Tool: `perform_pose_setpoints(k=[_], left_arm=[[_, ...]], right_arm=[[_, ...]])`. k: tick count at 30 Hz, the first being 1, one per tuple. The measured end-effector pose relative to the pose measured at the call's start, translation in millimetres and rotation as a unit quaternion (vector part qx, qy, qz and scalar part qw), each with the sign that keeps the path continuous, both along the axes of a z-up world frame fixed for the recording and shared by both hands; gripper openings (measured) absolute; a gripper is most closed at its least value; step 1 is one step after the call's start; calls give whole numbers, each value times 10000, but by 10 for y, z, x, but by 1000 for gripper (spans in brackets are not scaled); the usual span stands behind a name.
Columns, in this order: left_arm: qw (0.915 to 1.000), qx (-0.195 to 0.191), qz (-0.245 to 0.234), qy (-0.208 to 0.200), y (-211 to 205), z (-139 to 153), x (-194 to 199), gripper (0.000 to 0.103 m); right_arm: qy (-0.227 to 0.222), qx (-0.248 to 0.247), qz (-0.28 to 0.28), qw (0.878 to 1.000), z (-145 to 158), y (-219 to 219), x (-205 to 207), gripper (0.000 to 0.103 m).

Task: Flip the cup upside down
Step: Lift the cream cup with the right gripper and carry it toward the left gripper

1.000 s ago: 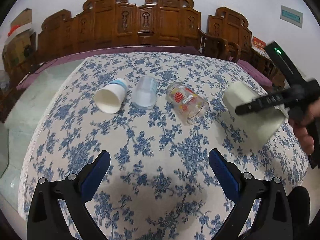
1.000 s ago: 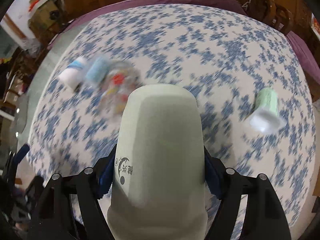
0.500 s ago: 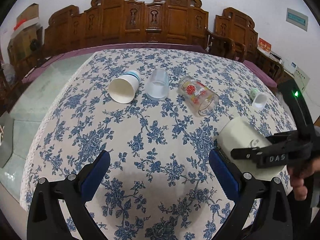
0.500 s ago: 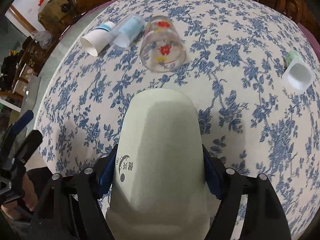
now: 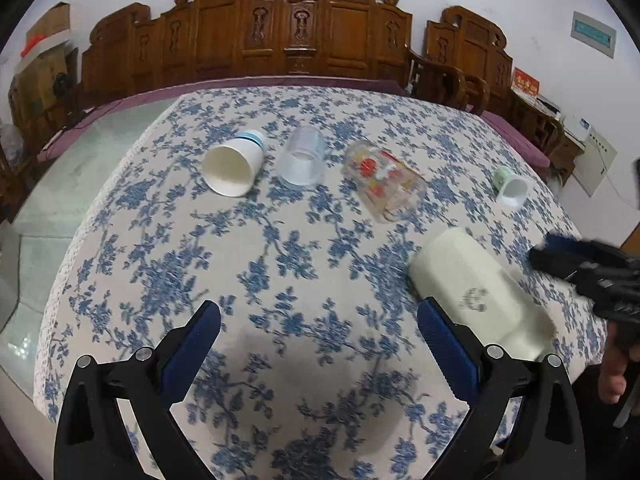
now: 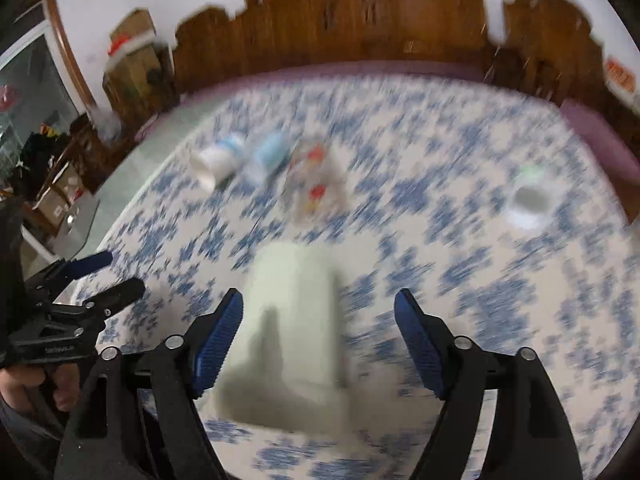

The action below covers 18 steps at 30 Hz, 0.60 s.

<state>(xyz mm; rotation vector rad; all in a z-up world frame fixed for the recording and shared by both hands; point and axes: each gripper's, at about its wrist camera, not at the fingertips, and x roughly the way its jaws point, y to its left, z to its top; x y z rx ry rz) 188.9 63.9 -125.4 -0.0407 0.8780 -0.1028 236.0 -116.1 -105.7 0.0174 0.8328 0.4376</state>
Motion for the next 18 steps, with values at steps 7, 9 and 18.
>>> perform_pose_setpoints(k=[7, 9, 18], left_arm=[[9997, 88, -90, 214, -344, 85, -11, 95], [9991, -9, -149, 403, -449, 98, 51, 95], [9946, 108, -130, 1023, -890, 77, 403, 85]], right_arm=[[-791, -279, -711, 9939, -92, -644, -210, 99], [-798, -273, -809, 9932, -182, -742, -237, 99], [-881, -91, -927, 9918, -325, -978, -303, 99]])
